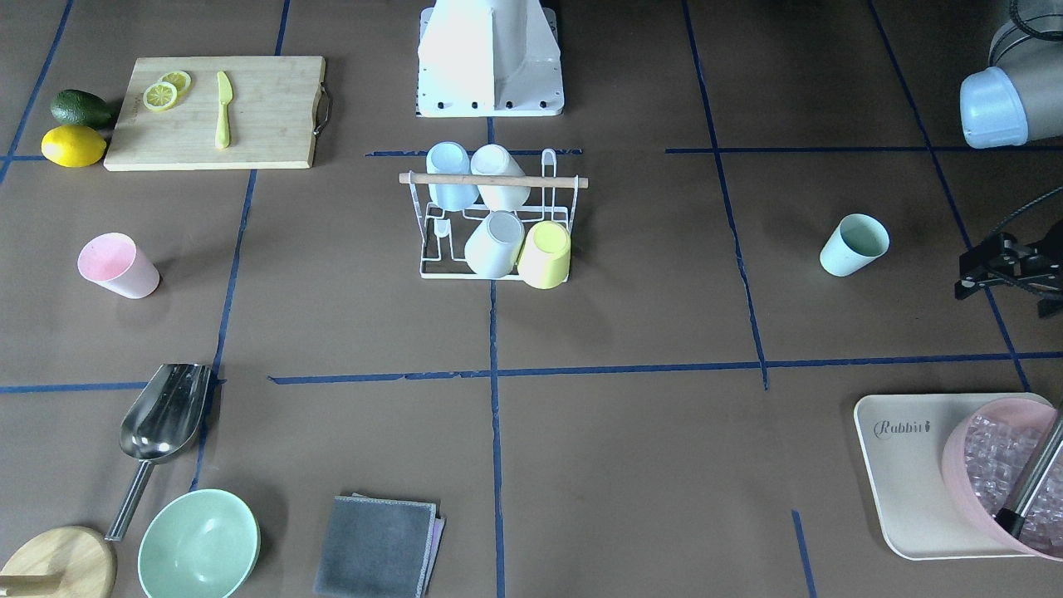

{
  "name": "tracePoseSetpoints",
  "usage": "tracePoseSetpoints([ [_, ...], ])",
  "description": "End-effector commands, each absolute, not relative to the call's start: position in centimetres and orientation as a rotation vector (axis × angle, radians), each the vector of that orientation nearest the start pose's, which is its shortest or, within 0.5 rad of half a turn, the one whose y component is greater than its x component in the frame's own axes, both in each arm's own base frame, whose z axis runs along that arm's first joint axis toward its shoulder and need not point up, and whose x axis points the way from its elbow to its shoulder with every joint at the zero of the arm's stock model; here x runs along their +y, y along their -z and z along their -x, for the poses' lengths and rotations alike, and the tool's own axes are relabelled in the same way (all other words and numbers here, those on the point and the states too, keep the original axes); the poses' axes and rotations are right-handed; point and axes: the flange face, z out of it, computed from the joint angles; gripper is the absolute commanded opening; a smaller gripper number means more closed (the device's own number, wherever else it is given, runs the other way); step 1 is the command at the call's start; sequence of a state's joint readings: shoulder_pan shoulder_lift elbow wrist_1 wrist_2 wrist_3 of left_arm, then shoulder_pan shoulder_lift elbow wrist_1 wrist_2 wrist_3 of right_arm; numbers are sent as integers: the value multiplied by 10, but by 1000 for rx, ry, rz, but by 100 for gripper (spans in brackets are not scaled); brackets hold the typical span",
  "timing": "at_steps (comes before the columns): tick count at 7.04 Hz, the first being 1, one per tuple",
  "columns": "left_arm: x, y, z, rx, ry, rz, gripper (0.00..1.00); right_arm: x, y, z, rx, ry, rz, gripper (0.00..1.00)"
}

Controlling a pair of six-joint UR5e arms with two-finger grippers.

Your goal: Place cup on cup holder

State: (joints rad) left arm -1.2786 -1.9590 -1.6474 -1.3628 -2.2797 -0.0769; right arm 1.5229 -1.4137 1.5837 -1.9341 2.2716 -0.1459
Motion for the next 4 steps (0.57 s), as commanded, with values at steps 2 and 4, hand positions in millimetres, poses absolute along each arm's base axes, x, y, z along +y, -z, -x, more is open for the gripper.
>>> tracePoseSetpoints([
  [2,-608,-415,-154,707,-309,58,100,-607,-572,-14,-714,127,241,100],
  [4,-598,-391,-222,592,-413,96,100,-638,-572,14,-763,101,309,100],
])
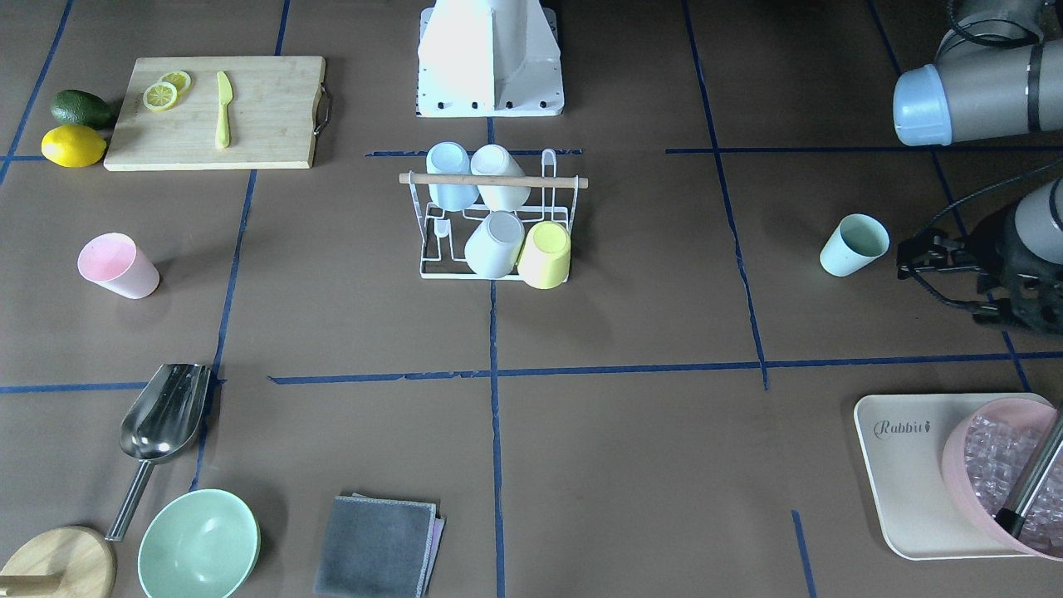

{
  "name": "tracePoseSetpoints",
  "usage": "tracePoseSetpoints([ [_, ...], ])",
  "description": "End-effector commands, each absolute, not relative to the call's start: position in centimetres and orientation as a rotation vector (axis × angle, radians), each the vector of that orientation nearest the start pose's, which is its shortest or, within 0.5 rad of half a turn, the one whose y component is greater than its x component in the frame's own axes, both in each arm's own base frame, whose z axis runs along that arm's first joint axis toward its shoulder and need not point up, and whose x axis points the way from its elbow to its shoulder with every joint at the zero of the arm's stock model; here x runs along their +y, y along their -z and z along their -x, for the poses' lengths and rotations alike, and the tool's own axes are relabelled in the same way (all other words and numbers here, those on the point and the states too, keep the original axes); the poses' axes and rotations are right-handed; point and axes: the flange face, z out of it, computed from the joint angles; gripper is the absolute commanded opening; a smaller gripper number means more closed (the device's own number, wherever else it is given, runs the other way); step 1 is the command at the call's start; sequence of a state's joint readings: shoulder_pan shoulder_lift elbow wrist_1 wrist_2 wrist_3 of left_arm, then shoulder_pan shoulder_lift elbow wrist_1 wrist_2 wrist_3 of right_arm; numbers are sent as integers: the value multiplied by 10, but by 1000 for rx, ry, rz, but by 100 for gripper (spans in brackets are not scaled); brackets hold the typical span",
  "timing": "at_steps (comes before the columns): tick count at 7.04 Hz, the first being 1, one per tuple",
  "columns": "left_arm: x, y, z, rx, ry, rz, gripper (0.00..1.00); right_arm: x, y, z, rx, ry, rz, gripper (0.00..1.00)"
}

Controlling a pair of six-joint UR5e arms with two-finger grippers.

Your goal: Place cup on cup holder

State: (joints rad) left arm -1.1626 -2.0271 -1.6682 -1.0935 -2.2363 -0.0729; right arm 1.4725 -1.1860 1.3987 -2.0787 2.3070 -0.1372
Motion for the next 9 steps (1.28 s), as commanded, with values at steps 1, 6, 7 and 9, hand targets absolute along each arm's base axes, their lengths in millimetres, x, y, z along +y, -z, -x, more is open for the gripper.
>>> tracePoseSetpoints([
  [1,-587,-386,-259,519,-485,82,100,-637,-574,50,-757,102,354,100],
  [6,-583,-447,-304,473,-676,246,100,-635,-557,161,-754,87,546,100],
  [7,-594,-456,-297,524,-659,277,100,-628,-557,179,-738,100,584,100],
  [9,-616,-468,-309,572,-616,354,100,-618,-560,194,-726,103,634,100],
])
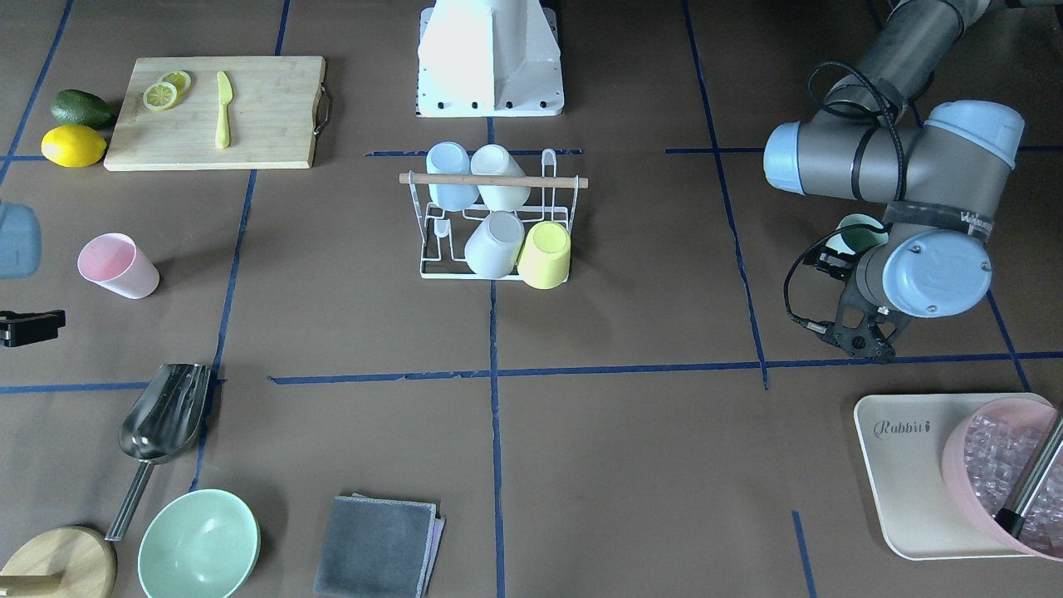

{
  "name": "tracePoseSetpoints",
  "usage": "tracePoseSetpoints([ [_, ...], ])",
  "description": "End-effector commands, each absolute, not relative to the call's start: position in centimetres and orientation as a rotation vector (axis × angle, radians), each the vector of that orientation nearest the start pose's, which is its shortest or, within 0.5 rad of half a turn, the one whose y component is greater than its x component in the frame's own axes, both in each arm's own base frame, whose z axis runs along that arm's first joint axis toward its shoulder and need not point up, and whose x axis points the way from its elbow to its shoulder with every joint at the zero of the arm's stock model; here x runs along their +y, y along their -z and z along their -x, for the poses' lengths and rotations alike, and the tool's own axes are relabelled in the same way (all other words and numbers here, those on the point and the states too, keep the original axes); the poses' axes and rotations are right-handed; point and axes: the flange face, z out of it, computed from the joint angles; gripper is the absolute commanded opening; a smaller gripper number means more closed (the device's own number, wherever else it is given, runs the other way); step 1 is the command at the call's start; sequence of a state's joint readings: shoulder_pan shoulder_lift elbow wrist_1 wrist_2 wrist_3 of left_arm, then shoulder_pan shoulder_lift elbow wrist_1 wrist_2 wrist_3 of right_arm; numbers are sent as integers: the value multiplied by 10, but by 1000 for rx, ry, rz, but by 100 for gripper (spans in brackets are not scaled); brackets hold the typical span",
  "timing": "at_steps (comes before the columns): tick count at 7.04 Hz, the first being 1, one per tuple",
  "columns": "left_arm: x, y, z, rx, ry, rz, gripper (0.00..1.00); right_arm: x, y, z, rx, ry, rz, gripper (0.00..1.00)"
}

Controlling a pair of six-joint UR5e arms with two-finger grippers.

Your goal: Place cup on cup holder

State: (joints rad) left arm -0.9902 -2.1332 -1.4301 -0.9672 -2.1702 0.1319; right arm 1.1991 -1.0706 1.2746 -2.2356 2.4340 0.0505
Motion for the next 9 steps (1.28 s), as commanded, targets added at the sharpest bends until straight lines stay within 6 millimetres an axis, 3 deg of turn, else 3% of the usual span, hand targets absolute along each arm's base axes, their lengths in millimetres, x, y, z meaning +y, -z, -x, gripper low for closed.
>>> tracePoseSetpoints([
  [1,-620,-481,-312,566,-603,388,100,-614,-562,202,-720,110,649,100],
  [2,-621,-494,-314,558,-590,427,100,-611,-564,206,-716,114,657,100],
  [4,-622,-501,-314,548,-580,458,100,-603,-568,220,-746,116,681,100],
  [5,-620,-517,-318,541,-573,496,100,-598,-569,233,-740,133,691,100],
  [9,-605,-548,-331,545,-558,582,100,-573,-588,258,-732,167,734,100],
])
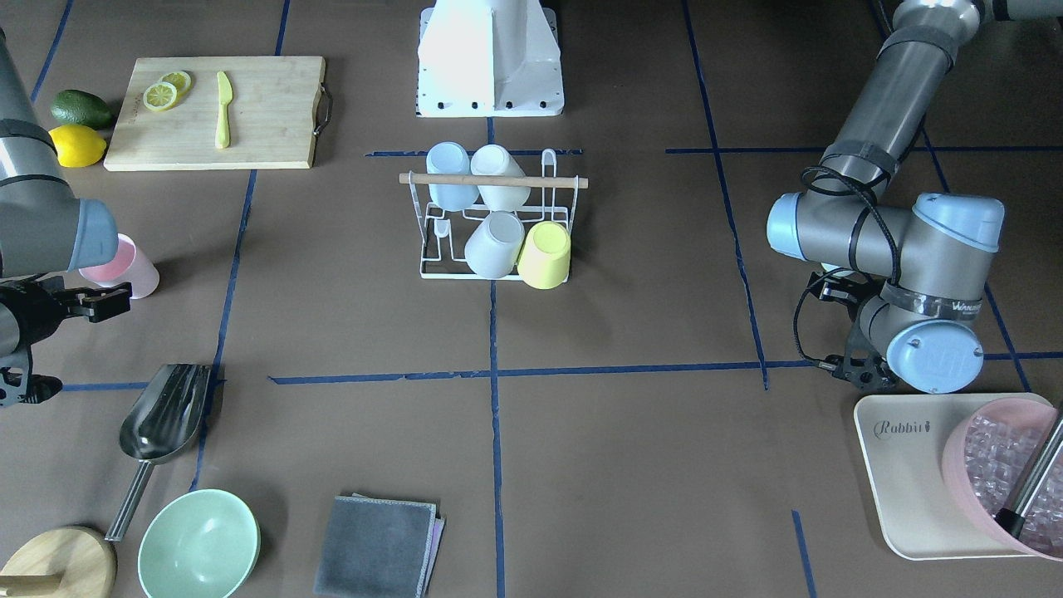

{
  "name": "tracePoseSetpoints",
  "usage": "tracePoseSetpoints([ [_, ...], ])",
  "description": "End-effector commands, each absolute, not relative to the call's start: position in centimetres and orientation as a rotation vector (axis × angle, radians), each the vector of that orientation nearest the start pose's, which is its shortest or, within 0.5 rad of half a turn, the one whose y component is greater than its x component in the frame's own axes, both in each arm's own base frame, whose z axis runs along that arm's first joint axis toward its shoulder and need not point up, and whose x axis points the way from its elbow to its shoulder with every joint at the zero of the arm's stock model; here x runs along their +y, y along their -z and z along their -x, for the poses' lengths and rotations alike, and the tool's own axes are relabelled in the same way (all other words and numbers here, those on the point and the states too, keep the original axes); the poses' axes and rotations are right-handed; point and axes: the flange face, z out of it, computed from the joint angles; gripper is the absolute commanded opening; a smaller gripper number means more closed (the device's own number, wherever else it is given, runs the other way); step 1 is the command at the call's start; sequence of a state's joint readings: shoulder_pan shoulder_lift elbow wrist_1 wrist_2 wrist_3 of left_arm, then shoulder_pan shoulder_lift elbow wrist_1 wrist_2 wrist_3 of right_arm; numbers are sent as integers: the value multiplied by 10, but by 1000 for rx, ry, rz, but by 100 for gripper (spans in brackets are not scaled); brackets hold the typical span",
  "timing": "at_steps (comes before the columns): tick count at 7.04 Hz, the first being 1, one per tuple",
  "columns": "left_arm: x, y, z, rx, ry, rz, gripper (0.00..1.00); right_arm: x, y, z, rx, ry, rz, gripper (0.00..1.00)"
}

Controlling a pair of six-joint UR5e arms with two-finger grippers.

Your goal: Place cup on cup holder

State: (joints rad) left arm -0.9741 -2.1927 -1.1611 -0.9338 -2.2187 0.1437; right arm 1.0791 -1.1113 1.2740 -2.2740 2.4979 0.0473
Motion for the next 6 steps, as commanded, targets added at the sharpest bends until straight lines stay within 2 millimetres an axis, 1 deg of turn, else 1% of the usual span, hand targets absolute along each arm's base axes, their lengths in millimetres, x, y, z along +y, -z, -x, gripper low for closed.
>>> tracePoseSetpoints([
  [1,-601,-555,-330,537,-546,616,100,-570,-592,260,-730,179,736,100],
  [2,-595,-557,-333,553,-575,640,100,-563,-598,262,-726,186,743,100],
  [3,-593,-558,-333,563,-609,644,100,-562,-600,264,-726,197,742,100],
  [6,-583,-564,-334,545,-597,700,100,-553,-609,270,-729,235,748,100],
])
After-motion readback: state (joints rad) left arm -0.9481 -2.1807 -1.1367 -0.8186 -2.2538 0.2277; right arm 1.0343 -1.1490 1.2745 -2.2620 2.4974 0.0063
